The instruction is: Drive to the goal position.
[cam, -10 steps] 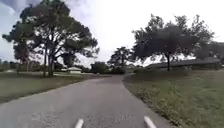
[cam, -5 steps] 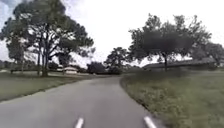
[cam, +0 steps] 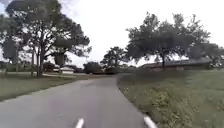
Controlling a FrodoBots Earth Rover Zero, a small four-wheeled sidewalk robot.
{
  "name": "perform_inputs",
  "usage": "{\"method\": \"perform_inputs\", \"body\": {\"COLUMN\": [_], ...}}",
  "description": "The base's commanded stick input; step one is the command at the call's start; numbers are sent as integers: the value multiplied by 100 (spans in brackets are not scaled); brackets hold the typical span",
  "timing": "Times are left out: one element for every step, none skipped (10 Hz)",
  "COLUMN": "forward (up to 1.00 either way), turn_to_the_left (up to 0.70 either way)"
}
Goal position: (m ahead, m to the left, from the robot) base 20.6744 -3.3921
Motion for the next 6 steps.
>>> {"method": "perform_inputs", "body": {"forward": [69,69,69,69,69,69], "turn_to_the_left": [34,32,28,16,4,3]}}
